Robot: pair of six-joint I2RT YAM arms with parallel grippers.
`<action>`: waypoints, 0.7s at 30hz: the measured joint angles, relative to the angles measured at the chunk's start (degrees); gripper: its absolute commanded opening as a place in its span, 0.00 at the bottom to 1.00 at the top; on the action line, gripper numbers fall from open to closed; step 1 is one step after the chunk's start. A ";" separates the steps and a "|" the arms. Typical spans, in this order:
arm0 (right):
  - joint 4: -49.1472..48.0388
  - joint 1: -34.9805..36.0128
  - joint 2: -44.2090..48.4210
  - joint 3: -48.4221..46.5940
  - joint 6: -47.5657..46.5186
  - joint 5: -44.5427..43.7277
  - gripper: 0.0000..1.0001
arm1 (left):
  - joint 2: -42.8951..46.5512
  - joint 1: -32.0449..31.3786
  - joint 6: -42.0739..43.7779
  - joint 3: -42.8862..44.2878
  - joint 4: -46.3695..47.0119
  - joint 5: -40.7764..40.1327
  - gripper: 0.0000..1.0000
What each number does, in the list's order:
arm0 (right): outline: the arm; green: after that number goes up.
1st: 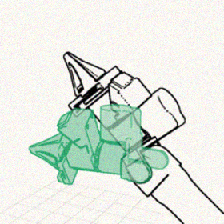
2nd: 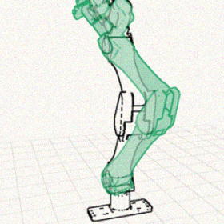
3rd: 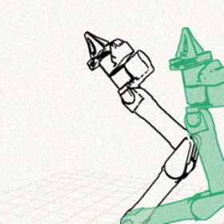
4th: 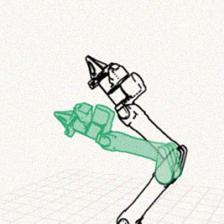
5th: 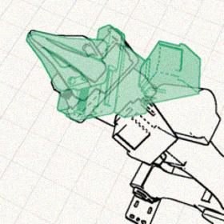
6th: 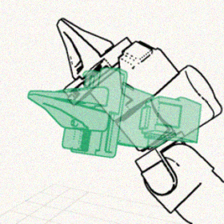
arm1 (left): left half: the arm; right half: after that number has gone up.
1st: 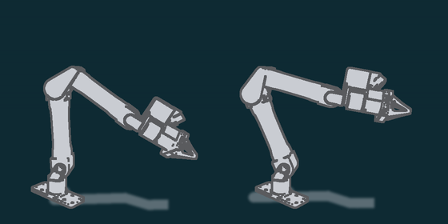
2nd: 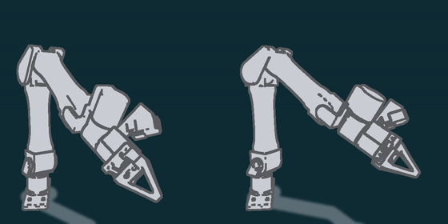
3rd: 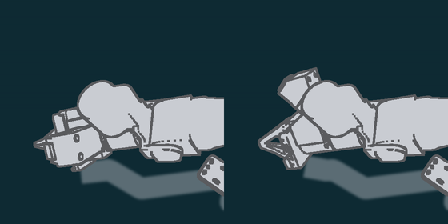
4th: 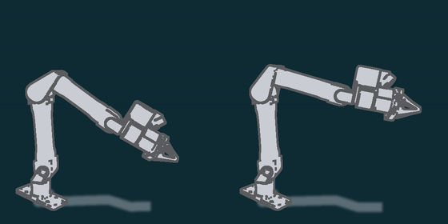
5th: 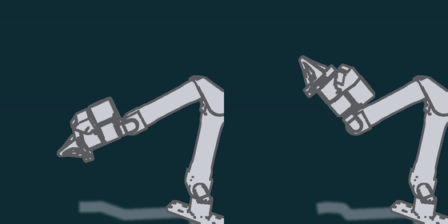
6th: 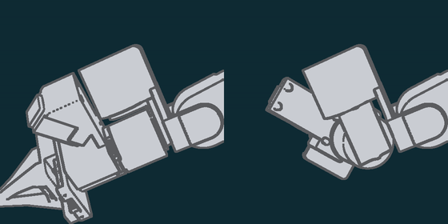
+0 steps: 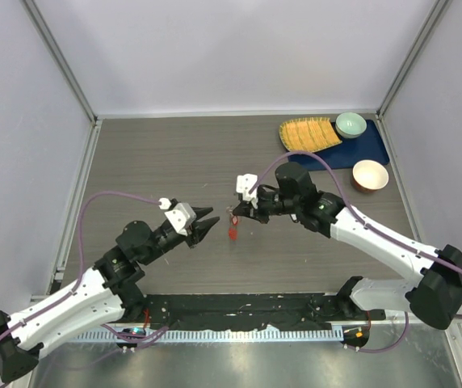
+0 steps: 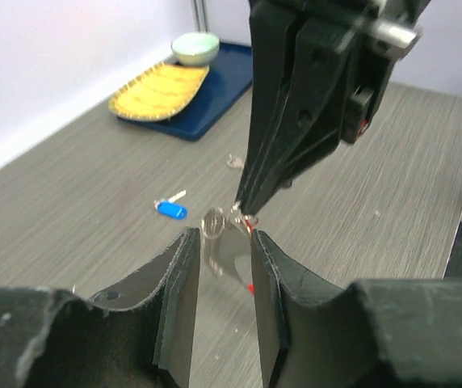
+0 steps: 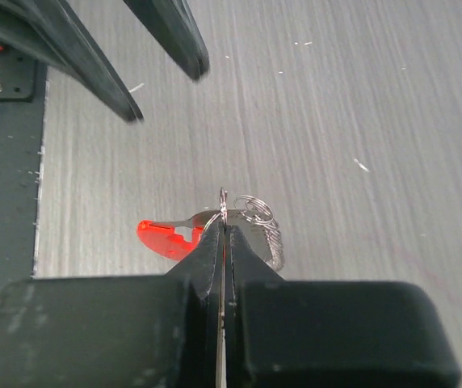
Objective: Put the keys on the keyring
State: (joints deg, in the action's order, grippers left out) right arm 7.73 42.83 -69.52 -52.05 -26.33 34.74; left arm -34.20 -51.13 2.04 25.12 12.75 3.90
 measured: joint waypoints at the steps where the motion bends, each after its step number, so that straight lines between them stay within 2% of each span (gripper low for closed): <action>1: 1.97 0.96 -0.17 -1.40 -1.44 -1.90 0.01 | -0.57 -0.02 0.33 0.63 -1.57 -0.24 0.37; 10: 14.51 7.91 -3.93 -10.54 -10.29 -14.71 0.01 | -7.91 -0.02 3.13 1.68 -7.48 0.94 0.39; 14: 18.71 9.49 -5.51 -12.07 -12.24 -18.71 0.01 | -5.60 -0.02 3.21 -0.33 -4.63 2.19 0.39; 21: 24.28 10.23 -7.45 -15.37 -14.14 -22.86 0.01 | -0.09 -0.02 1.68 -9.46 2.71 2.32 0.40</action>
State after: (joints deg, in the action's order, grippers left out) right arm 32.01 53.06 -76.97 -67.42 -40.47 11.88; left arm -34.28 -51.16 3.73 15.66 15.46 6.22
